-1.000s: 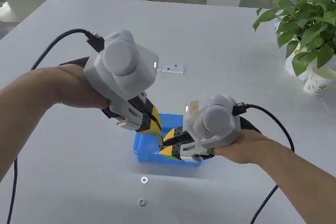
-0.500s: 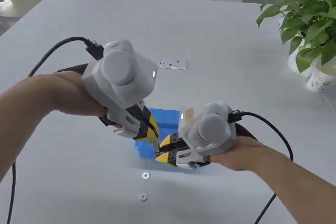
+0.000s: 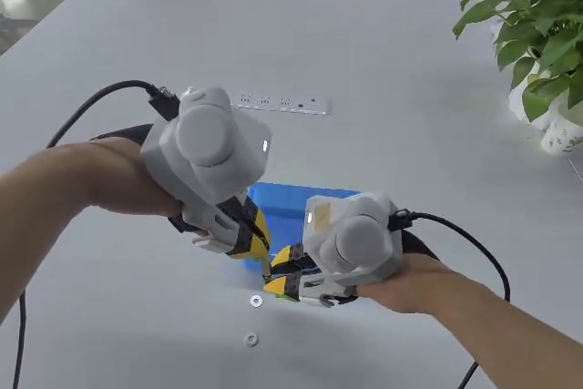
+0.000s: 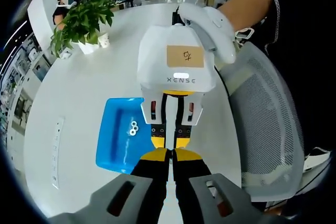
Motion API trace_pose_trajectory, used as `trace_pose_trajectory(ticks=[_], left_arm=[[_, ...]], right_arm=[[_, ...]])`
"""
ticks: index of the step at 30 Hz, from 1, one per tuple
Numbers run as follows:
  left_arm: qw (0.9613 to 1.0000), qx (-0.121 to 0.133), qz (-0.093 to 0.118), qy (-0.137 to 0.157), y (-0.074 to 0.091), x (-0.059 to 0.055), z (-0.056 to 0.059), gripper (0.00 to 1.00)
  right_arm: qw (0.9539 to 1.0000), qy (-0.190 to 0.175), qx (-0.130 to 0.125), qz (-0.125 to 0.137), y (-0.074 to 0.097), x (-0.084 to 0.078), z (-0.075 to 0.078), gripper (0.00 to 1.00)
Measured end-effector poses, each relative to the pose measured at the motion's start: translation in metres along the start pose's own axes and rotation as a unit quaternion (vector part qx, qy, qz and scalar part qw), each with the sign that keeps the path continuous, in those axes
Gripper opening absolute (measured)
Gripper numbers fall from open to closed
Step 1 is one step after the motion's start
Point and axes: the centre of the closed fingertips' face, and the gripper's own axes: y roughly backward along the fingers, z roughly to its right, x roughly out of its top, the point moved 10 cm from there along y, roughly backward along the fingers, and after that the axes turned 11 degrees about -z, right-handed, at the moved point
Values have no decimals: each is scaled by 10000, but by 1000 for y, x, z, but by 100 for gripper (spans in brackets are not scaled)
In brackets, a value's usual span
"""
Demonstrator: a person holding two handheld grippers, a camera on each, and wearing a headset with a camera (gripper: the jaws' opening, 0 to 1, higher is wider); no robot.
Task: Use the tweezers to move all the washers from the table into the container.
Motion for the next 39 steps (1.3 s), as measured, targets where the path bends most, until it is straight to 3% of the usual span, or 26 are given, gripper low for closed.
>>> trace_pose_trajectory(ticks=[39], left_arm=[[9995,-203,44,248,-25,-25,2,6]], right_arm=[[9998,-15,196,-50,-35,-6,-7,13]])
